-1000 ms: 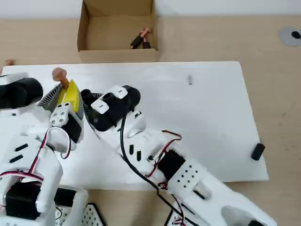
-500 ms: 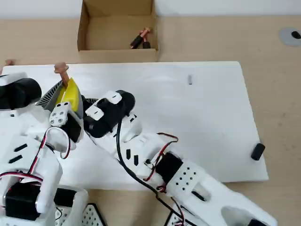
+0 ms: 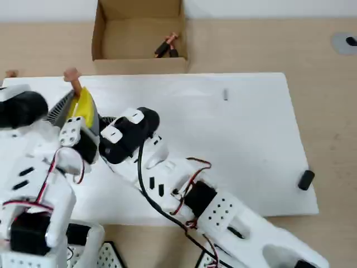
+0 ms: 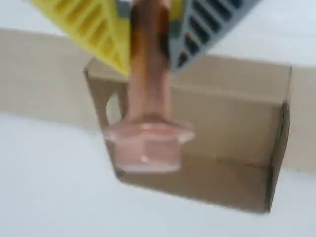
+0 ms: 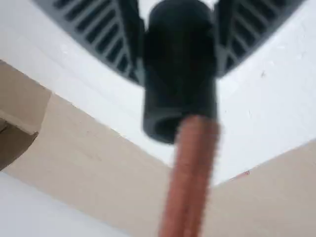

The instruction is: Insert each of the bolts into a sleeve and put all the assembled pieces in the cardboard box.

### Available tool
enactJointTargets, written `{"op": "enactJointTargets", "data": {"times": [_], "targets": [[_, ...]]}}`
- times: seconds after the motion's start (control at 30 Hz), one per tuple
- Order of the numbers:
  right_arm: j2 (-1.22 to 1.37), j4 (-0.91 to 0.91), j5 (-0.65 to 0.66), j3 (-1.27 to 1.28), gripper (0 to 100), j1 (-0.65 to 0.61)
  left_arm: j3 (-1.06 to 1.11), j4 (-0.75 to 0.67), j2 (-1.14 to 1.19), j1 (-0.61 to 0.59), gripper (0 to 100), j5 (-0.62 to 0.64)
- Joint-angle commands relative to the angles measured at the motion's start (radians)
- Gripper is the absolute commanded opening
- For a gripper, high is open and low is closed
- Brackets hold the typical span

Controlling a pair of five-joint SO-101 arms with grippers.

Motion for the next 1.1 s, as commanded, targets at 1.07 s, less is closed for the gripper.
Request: {"op": "enactJointTargets", "data": {"times": [1.07], "targets": [[-0.002, 0.052, -0.075, -0.108, 0.9, 0.108, -0.083, 0.187, -0.087, -0.026, 1, 0.057]]}}
